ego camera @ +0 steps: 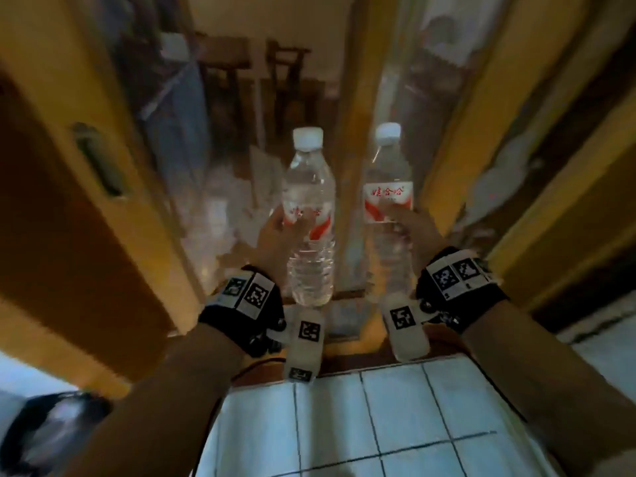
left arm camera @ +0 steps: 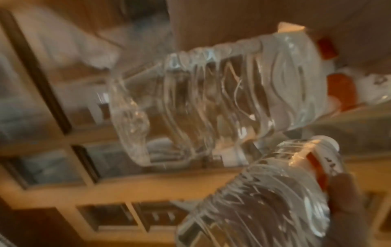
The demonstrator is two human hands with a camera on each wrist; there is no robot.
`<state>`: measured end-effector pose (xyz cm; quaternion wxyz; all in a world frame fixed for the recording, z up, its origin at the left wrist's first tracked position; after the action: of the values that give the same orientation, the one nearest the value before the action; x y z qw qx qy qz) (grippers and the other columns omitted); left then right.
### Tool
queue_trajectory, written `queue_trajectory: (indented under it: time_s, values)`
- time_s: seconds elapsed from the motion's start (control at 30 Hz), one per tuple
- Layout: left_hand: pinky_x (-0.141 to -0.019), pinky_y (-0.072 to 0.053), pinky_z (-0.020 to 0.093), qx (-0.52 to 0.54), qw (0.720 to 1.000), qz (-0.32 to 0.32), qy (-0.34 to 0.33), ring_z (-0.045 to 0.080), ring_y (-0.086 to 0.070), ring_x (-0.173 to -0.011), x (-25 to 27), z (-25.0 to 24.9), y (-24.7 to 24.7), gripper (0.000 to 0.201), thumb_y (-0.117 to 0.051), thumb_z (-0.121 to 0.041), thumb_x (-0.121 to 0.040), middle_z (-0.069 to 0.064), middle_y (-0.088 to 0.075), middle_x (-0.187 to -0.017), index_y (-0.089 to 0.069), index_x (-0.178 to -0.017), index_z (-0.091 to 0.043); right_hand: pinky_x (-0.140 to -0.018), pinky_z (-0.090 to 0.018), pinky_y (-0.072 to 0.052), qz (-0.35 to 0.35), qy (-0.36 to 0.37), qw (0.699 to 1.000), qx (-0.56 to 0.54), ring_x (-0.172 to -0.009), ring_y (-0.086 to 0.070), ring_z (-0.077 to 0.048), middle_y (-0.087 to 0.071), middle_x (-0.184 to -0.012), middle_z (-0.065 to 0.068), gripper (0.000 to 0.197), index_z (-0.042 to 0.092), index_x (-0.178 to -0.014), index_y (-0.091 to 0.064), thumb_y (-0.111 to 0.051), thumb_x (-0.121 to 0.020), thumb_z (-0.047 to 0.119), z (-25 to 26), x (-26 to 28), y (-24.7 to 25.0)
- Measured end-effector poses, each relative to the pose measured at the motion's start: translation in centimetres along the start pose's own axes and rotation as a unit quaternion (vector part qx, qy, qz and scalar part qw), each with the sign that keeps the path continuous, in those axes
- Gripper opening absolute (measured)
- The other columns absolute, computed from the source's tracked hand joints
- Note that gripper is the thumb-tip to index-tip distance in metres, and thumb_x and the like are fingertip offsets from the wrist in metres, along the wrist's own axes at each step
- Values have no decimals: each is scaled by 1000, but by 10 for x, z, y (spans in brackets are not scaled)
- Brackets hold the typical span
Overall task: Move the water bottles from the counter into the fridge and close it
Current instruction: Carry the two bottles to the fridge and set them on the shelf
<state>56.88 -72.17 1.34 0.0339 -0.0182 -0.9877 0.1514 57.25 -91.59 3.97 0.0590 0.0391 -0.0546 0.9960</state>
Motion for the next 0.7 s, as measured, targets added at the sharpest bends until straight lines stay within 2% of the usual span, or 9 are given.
queue_trajectory:
  time_s: [0.07,0.13,0.2,0.3,0.37,0.4,0.47,0.57,0.7]
  values:
    - [-82,-54,42,-24,999,47,0,27,-66,-83,-22,9,-70,60,-69,-41,-71,13,-67,-94,-56,-111,1,-43,-13,-42,-51,25,998,-15,-65,-62,-15,-66,-63,8,7,23,-75,-66,-71,-73,27,15,-13,63]
    - [-79,-54,36,-36,998,60,-2,14,-66,-73,-45,16,-127,51,-65,-31,-81,4,-65,-82,-52,-117,3,-45,-10,-43,-86,52,995,-29,-54,-63,-2,-69,-61,11,3,21,-78,-66,-66,-79,24,27,-23,114]
    - [-70,-56,28,-9,993,119,9,7,-67,-64,-72,26,-177,50,-67,-33,-79,-2,-71,-72,-57,-116,0,-54,-16,-47,-117,71,990,-39,-56,-64,-6,-70,-67,8,13,19,-85,-68,-68,-76,29,34,-32,157]
    - [-67,-54,37,53,967,244,47,21,-66,-67,-106,35,-248,42,-75,-50,-61,2,-72,-74,-72,-88,-18,-67,-31,-55,-173,103,975,-90,-69,-66,-19,-71,-81,-3,35,9,-103,-65,-69,-72,25,42,-49,214]
    - [-80,-49,42,50,948,303,88,24,-62,-79,-128,41,-289,34,-65,-51,-70,5,-70,-81,-75,-81,-20,-71,-34,-55,-230,111,962,-96,-73,-67,-21,-70,-85,-5,45,7,-110,-61,-70,-71,27,52,-59,247]
    - [-91,-45,43,43,943,318,92,26,-62,-90,-139,44,-307,38,-68,-54,-69,6,-70,-92,-75,-88,-21,-69,-33,-54,-254,113,956,-92,-72,-68,-20,-70,-85,-4,46,7,-111,-60,-71,-71,28,56,-63,264]
    - [-107,-38,48,28,939,333,77,27,-60,-113,-161,48,-346,73,-77,-60,-55,7,-67,-118,-64,-115,-22,-67,-32,-55,-298,118,943,-84,-75,-69,-19,-69,-90,-7,50,7,-114,-59,-71,-71,30,65,-69,298]
    - [-104,-42,49,12,921,383,67,26,-61,-115,-181,56,-411,91,-80,-62,-48,7,-67,-122,-57,-124,-19,-69,-34,-52,-384,130,912,-64,-85,-68,-22,-67,-101,-7,63,16,-117,-55,-74,-61,39,76,-69,349]
    - [-100,-46,51,10,891,443,100,32,-60,-116,-191,82,-490,97,-79,-61,-48,16,-60,-129,-52,-130,-17,-55,-21,-51,-455,160,875,-46,-68,-67,-7,-65,-87,0,49,18,-107,-55,-69,-63,33,85,-62,420]
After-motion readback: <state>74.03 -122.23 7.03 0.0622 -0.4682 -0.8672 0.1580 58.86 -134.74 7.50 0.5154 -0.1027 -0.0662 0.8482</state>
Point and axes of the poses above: each hand's wrist, its own x-axis away from the middle knuckle, its own y-axis out of the back of the hand, z = x × y, the point moved 2 cm from there along -x, towards the middle knuckle
